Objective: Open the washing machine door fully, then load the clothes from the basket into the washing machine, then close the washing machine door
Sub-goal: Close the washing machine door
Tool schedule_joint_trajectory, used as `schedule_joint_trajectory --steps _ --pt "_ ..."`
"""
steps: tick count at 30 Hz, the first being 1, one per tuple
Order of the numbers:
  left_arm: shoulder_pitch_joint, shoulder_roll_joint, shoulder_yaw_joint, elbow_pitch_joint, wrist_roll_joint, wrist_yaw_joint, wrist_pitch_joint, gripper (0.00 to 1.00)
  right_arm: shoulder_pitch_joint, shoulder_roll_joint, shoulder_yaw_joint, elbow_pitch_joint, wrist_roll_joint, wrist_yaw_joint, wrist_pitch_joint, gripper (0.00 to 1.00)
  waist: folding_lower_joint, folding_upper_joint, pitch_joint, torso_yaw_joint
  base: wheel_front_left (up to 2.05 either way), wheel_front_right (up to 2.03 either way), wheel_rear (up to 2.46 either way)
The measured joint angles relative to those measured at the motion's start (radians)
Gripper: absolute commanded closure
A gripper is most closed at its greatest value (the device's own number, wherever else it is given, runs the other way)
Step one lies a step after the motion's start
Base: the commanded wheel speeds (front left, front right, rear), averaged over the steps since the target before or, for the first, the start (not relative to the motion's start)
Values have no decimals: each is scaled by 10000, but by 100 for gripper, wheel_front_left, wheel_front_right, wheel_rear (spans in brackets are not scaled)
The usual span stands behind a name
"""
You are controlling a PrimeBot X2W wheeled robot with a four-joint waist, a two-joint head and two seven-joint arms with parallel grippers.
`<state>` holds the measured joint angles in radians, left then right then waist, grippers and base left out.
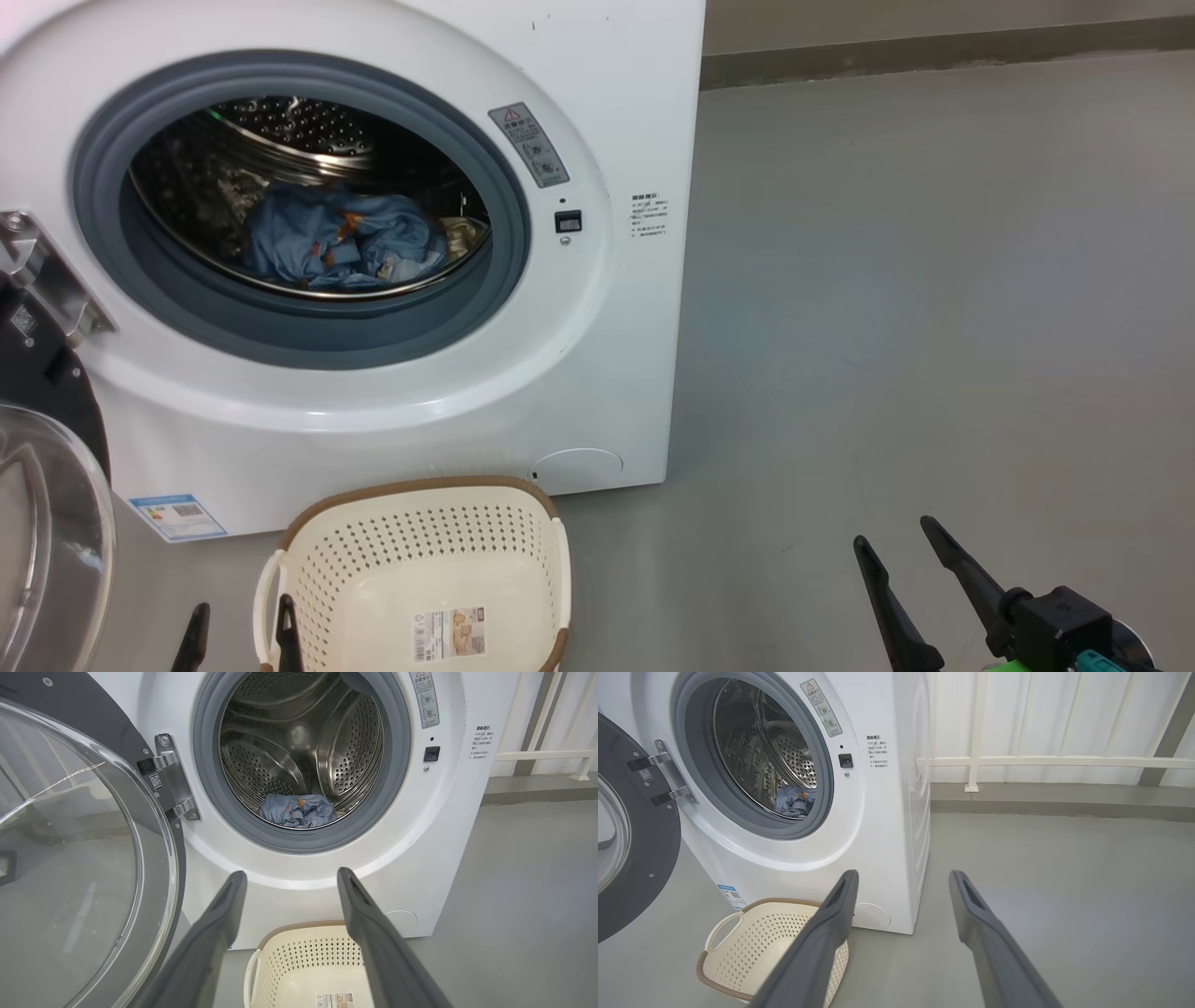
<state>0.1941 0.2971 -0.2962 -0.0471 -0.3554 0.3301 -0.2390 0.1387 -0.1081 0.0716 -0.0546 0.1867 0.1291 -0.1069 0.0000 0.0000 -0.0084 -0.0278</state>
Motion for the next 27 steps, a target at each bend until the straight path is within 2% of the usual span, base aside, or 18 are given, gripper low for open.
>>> schedule_joint_trajectory --steps 8,20,27 --pt "-2 0 -10 42 0 92 0 0 0 0 -13 -4 0 0 0 0 0 0 -29 22 -35 35 0" --pt "-10 25 -84 107 -6 98 0 0 0 0 -33 0 4 0 2 0 0 0 -37 95 -144 144 0" --pt "-10 29 -94 128 -6 98 0 0 0 0 -38 2 4 0 12 0 0 0 -64 131 -77 77 0"
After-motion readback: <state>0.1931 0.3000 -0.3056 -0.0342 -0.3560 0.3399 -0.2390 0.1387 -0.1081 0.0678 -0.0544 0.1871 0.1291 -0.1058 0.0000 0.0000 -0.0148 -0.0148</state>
